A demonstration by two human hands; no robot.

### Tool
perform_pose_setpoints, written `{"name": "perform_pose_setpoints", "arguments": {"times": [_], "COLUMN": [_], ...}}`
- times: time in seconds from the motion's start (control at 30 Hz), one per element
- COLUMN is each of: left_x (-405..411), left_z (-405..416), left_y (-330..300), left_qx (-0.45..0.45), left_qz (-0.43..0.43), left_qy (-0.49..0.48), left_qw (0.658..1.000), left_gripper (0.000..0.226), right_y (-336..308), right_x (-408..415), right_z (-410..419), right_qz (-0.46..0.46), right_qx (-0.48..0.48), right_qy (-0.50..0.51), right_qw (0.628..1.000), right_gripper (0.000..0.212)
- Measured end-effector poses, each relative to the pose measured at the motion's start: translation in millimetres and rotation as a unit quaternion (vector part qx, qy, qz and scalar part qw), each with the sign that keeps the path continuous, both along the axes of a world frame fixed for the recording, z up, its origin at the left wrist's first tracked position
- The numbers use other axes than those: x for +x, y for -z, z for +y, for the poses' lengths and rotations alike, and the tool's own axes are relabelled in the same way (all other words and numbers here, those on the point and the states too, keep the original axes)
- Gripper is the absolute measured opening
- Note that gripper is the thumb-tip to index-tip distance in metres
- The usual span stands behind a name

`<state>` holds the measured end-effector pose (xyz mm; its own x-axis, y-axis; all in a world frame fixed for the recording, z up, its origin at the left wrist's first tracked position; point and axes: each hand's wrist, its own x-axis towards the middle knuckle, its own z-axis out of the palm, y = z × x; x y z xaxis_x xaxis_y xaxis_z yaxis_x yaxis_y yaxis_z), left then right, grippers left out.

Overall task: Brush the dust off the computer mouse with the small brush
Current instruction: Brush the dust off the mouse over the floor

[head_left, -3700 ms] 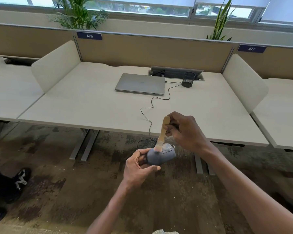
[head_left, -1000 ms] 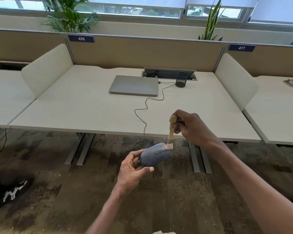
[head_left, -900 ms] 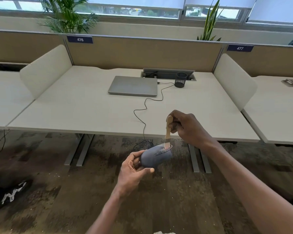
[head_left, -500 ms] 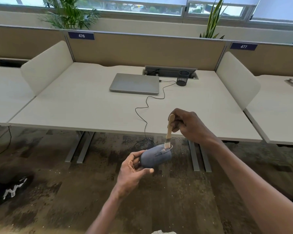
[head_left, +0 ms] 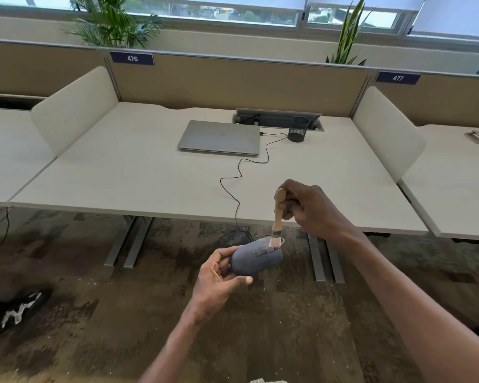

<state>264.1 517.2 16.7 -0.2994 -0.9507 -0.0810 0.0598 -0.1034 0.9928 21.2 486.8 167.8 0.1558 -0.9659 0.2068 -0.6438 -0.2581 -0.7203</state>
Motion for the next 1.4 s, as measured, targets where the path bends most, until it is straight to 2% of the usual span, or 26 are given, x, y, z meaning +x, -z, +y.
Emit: {"name": "perform_pose_setpoints", "arguments": {"times": [0.2,0.37,0.53,0.63,0.77,0.87,1.03,1.13,1.23,1.27,1.4], "left_x": [1,1,-1,1,1,-1,-3,-3,0,0,-1], "left_z": [-2,-4,-4,-4,-4,-2,-2,-2,-1,-2,-4], "left_y": [-1,0,0,-1,1,0,1,3,4,5,2], "left_qx": [-0.002,-0.003,-0.002,0.002,-0.002,0.006,-0.001,0.002,0.008,0.007,0.008], "left_qz": [-0.008,-0.011,-0.004,-0.003,0.000,-0.002,-0.007,-0.004,-0.003,-0.003,-0.004], "left_qy": [0.004,0.002,0.006,0.007,0.008,0.009,0.006,0.006,0.007,0.007,0.006], "left_qw": [1.000,1.000,1.000,1.000,1.000,1.000,1.000,1.000,1.000,1.000,1.000], "left_gripper": [0.076,0.072,0.070,0.072,0.072,0.072,0.075,0.072,0.070,0.070,0.070], "right_y": [2,2,6,3,6,1,2,3,0,-1,-5], "right_x": [9,8,15,15,18,23,41,35,29,29,42], "right_z": [-1,-1,-2,-2,-6,-8,-10,-12,-13,-13,-16], "right_qz": [-0.042,-0.025,-0.028,-0.012,0.048,0.023,0.001,0.034,0.158,0.170,0.044], "right_qx": [-0.034,-0.007,-0.057,-0.033,-0.040,-0.059,-0.001,0.020,-0.022,-0.034,-0.011], "right_qy": [0.040,0.018,0.054,0.032,0.063,0.094,0.097,0.155,0.193,0.196,0.156], "right_qw": [0.998,0.999,0.997,0.999,0.996,0.994,0.995,0.987,0.968,0.965,0.987], "right_gripper": [0.044,0.046,0.039,0.037,0.021,0.015,0.003,0.005,0.007,0.008,0.007]}}
